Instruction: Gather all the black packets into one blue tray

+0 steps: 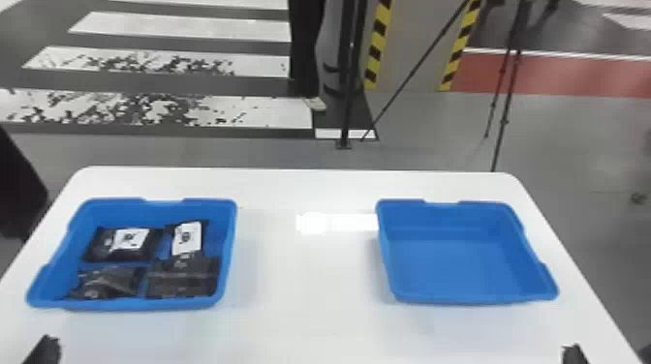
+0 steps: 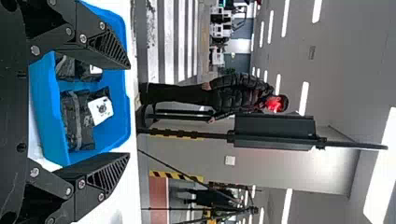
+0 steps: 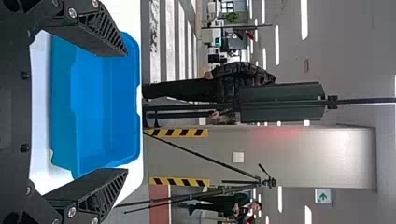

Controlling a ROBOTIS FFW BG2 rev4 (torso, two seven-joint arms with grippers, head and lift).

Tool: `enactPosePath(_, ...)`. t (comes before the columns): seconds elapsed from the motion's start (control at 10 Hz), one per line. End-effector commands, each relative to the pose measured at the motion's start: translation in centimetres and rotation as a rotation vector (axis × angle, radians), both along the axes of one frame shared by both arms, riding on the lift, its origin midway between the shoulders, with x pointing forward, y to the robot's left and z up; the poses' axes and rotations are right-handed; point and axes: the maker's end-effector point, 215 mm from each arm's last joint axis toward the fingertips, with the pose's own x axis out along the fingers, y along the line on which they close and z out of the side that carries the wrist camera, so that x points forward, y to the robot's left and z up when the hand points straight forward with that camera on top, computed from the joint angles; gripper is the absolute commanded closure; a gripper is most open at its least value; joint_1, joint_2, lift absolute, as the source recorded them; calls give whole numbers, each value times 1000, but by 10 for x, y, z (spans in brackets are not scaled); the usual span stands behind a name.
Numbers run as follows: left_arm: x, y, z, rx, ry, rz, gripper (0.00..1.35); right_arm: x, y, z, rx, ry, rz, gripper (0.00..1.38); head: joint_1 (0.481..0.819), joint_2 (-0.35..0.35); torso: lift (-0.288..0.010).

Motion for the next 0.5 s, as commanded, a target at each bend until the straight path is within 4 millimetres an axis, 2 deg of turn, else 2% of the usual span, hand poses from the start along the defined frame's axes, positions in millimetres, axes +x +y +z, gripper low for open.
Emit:
enactPosePath(0.0,0,0,0,-2,-1,1,403,0,0,1,0,-1,-1,140,695,-91,-110)
enactPosePath(0.4,0,1,0,-5,-2,3,403,-1,0,0,4,0,-2,140,695,-91,-110)
